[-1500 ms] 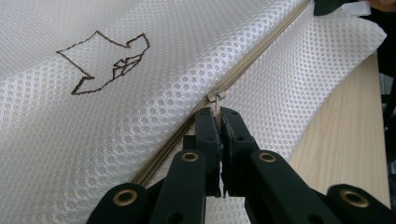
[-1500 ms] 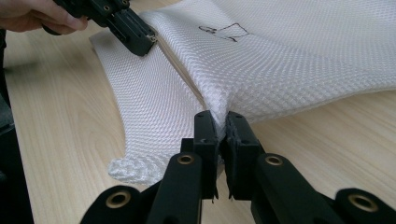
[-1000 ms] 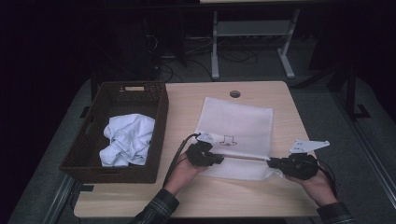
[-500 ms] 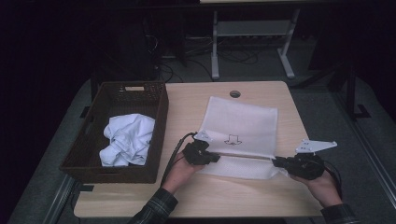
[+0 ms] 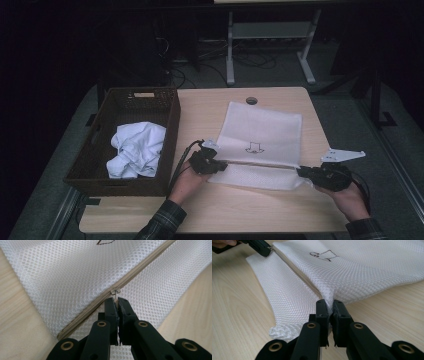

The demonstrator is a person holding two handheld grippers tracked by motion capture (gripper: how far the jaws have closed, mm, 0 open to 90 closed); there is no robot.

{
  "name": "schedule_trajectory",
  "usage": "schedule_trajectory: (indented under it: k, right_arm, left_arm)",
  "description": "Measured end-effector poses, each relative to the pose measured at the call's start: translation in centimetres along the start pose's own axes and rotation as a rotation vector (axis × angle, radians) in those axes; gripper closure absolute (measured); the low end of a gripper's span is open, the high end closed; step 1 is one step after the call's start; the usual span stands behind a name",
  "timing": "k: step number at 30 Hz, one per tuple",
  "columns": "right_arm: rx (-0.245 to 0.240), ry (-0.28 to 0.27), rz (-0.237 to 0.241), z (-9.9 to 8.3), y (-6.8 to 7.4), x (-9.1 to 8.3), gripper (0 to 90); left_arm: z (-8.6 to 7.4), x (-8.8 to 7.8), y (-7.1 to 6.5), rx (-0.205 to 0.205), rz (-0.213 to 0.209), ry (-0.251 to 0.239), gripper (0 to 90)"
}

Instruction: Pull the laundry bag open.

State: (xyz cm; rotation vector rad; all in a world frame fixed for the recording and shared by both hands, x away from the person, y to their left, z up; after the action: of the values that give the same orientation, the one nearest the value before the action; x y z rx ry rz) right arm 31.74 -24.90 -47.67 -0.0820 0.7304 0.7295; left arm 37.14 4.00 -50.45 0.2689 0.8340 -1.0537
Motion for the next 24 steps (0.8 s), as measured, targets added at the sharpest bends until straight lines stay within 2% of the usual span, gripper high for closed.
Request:
schedule_trajectory:
  k: [3,4,5,6,8,12,18,20,21,22,23,24]
  right_arm:
    - [0.007,-0.002,0.004,0.0,-0.2,-0.1,83.8]
    - [0.009,-0.007,0.005,0.0,-0.3,-0.1,83.8]
    - [0.007,-0.004,-0.006,0.0,-0.4,-0.2,83.9]
    - [0.004,0.003,-0.042,-0.1,-0.8,-0.3,83.9]
    - [0.024,0.001,-0.060,-0.3,-1.7,-0.6,83.9]
    - [0.033,0.010,-0.055,-0.6,-2.0,-0.6,83.9]
    - [0.035,0.014,-0.033,-0.7,-1.9,-0.4,83.9]
    - [0.038,0.014,-0.053,-0.6,-2.1,-0.5,83.9]
    - [0.034,0.021,-0.078,-0.7,-2.4,-0.6,83.9]
    - [0.047,0.017,-0.074,-0.8,-2.7,-0.7,83.9]
    - [0.047,0.013,-0.057,-0.9,-2.8,-0.7,83.9]
    - [0.039,0.025,-0.062,-1.0,-2.8,-0.6,83.9]
  left_arm:
    - [-0.1,0.0,0.0,-0.011,-0.018,0.002,87.2]
    - [-0.2,0.2,0.0,-0.007,-0.008,0.016,87.2]
    - [-0.5,0.3,0.3,0.008,0.036,0.043,87.3]
    - [-0.6,0.3,0.5,-0.011,0.031,0.043,87.3]
    - [-0.7,0.0,0.8,-0.019,0.040,0.038,87.3]
    - [-0.7,-0.1,0.8,-0.018,0.037,0.038,87.2]
    - [-0.8,-0.2,1.0,-0.044,0.022,0.032,87.2]
    - [-1.2,-0.1,1.5,-0.023,0.077,0.075,87.3]
    - [-1.4,-0.1,1.8,-0.046,0.069,0.069,87.3]
    - [-1.4,-0.2,1.9,-0.067,0.049,0.058,87.3]
    - [-1.4,-0.2,1.9,-0.059,0.061,0.064,87.2]
    - [-1.4,-0.2,1.8,-0.051,0.076,0.069,87.3]
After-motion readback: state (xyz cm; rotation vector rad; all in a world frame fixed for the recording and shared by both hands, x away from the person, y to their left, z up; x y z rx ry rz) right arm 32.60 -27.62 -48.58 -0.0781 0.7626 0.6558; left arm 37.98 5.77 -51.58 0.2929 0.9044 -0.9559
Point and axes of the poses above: each handheld gripper's, and its own axes: x roughly forward along the jaws, z roughly out of its top, y roughly to its left, the point moved 8 cm from there along x, roughly forward along the jaws, and after that the axes turned 3 degrees about x, right-handed, at the moved point
